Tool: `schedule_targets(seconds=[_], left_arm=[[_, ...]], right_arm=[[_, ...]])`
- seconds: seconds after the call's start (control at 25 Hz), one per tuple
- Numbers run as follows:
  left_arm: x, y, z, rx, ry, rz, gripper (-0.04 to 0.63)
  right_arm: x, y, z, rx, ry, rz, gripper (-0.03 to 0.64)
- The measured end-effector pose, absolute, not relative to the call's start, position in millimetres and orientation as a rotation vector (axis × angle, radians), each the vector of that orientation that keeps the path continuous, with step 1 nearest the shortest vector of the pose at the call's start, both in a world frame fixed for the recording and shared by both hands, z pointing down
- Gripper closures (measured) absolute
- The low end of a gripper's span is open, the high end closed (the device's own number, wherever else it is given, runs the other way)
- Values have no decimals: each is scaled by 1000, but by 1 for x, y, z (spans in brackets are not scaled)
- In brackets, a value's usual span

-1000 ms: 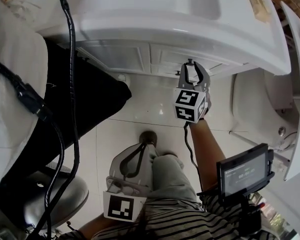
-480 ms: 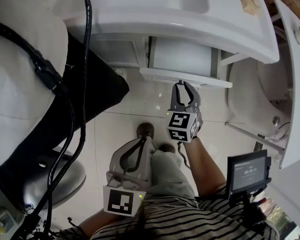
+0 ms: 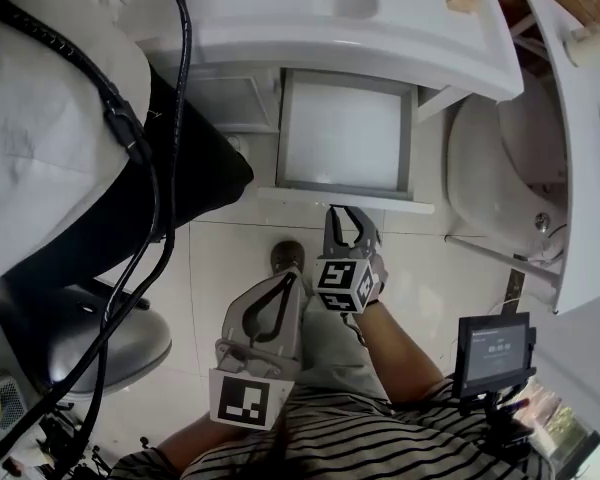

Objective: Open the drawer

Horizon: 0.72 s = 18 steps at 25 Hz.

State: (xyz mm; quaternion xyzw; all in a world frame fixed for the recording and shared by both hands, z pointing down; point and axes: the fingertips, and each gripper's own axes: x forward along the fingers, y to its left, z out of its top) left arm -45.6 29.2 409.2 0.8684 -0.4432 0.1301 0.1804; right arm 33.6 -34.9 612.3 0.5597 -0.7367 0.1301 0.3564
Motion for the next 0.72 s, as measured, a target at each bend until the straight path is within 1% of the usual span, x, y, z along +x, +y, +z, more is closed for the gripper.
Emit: schedule_targets(seconds=[0.16,0.2,0.24,0.28,0.4,0.52,0.64,0.72], left_arm=[[-41,34,409,2460,-1270,398,581],[-42,36,405,2464,-1279,409,581],[-43,39,399,2466,-1288,415,581],[-44,43,390,2466,-1299,417,581],[-46,57,350,2479,-1329,415,581],[-43,70,295,2532,-1358,407,581],[-43,91,238,2594,-1378,424,581],[-45,106,206,2629,-1393,420,581]], right_arm=[[41,-37,614,1448,-1888,366,522],[44,-34,608,1468,-1880,375,531],[46,-29,597,1491,-1881,381,571],[46,-22,582,1508,-1896,390,588],[42,10,509,1522,-2018,429,577],[41,42,408,1502,-2184,385,577],[43,85,310,1465,-2320,332,614],[47,114,262,1463,-2374,332,614]])
